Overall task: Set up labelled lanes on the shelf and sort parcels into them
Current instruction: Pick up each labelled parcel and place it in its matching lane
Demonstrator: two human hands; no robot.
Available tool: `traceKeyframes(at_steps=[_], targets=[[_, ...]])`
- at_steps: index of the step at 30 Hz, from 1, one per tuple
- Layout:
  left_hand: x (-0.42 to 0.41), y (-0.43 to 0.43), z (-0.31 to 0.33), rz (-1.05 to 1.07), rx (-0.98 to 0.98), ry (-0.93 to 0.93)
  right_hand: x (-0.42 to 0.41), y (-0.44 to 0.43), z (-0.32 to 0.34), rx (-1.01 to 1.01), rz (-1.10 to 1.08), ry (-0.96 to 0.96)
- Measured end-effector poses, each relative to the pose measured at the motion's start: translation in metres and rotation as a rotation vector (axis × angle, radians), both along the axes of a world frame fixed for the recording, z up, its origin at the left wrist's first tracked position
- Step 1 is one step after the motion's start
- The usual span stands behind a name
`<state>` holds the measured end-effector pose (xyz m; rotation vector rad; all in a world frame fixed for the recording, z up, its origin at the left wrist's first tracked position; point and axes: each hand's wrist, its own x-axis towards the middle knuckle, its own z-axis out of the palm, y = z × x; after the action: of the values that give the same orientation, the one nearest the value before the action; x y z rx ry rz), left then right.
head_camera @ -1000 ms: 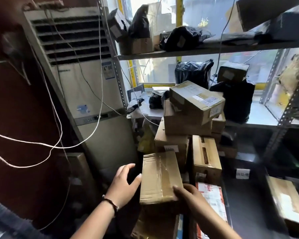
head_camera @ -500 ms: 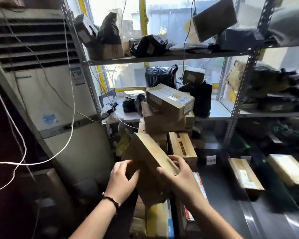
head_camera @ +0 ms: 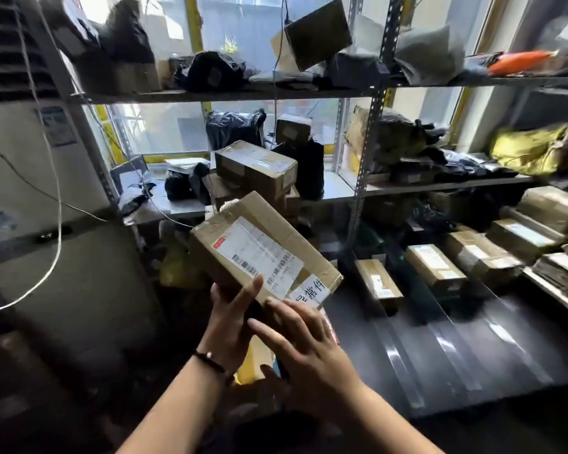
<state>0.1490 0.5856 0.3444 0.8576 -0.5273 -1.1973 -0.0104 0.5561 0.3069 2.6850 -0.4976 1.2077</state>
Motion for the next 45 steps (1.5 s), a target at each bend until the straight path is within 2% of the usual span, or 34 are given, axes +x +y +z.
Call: traceKeyframes(at_steps=[3, 6, 7, 8, 10, 11, 12, 21, 26, 32, 36, 45], targets=[[-0.011, -0.007, -0.001, 0.048, 0.027, -0.099, -0.034, 0.008, 0.009, 0.218, 0.026, -0.088], [-0.02, -0.011, 0.008, -0.034, 0.006, -0.129, -0.065, -0.005, 0.029, 0.407, -0.158, -0.31], [-0.025, -0.012, 0.013, -0.041, -0.002, -0.153, -0.075, -0.014, 0.036, 0.528, -0.218, -0.374], [-0.031, -0.015, 0.018, -0.058, -0.016, -0.179, -0.085, -0.023, 0.044, 0.71, -0.221, -0.427], [-0.045, -0.022, 0.026, -0.103, -0.057, -0.225, -0.101, -0.037, 0.057, 1.179, -0.043, -0.525], [-0.052, -0.027, 0.029, -0.117, -0.067, -0.24, -0.107, -0.042, 0.06, 1.362, 0.07, -0.565], [-0.061, -0.032, 0.031, -0.123, -0.062, -0.252, -0.115, -0.046, 0.063, 1.459, 0.134, -0.584], [-0.155, -0.09, 0.017, -0.297, 0.014, -0.27, -0.222, -0.069, 0.048, 1.551, 0.1, -0.667], [-0.234, -0.135, 0.006, -0.472, 0.076, -0.259, -0.304, -0.087, 0.031, 1.571, -0.007, -0.808], [-0.328, -0.187, -0.033, -0.547, 0.112, -0.345, -0.399, -0.117, 0.003, 1.6, -0.123, -0.964], [-0.367, -0.218, -0.068, -0.638, 0.128, -0.344, -0.439, -0.134, -0.016, 1.624, -0.223, -1.012], [-0.421, -0.307, -0.117, -0.687, 0.324, -0.38, -0.501, -0.225, -0.052, 1.702, -0.346, -1.063]])
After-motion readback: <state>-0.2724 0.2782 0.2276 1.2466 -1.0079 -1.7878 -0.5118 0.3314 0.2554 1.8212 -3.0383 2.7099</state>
